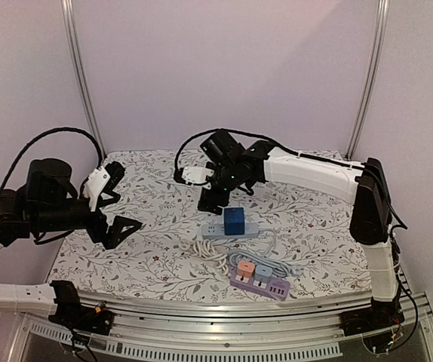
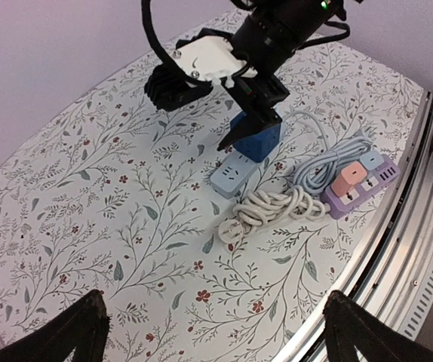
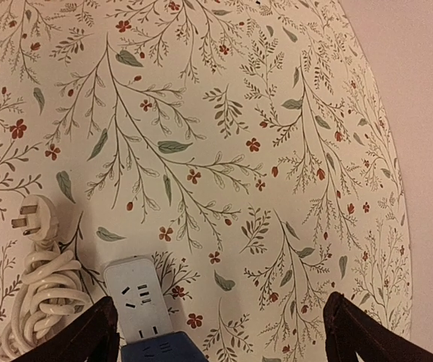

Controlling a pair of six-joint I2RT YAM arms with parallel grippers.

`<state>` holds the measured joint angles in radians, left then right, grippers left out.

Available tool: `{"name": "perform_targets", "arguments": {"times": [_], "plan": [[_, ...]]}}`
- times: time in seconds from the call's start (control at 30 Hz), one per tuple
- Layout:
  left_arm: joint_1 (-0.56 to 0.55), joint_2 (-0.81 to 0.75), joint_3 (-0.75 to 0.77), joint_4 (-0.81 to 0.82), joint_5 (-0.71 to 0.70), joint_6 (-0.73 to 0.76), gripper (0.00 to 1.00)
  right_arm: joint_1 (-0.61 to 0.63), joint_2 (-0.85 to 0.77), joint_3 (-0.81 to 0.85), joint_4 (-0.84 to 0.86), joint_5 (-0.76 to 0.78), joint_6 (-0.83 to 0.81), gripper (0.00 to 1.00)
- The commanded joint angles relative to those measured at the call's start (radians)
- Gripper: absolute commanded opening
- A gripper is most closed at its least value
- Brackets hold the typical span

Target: Insert the plug

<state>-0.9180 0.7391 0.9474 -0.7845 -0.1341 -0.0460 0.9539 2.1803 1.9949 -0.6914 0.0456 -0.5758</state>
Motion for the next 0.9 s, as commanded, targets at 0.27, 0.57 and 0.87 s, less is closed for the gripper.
{"name": "perform_targets", "arguments": {"times": [0.27, 0.57, 0.87], "plan": [[-0.001, 0.007, 0.022, -0.005, -0.006, -0.027, 0.99, 0.005, -0.125, -0.051, -0.038, 0.08, 0.516, 0.84], [-0.001, 0.006, 0.001, 0.019, -0.002, -0.033, 0.99, 0.005, -0.127, -0.065, -0.228, 0.094, 0.899, 0.41], [-0.001, 0.017, 0.001, 0.028, 0.01, -0.026, 0.99, 0.005, -0.145, -0.148, -0.254, 0.127, 0.994, 0.4]]}}
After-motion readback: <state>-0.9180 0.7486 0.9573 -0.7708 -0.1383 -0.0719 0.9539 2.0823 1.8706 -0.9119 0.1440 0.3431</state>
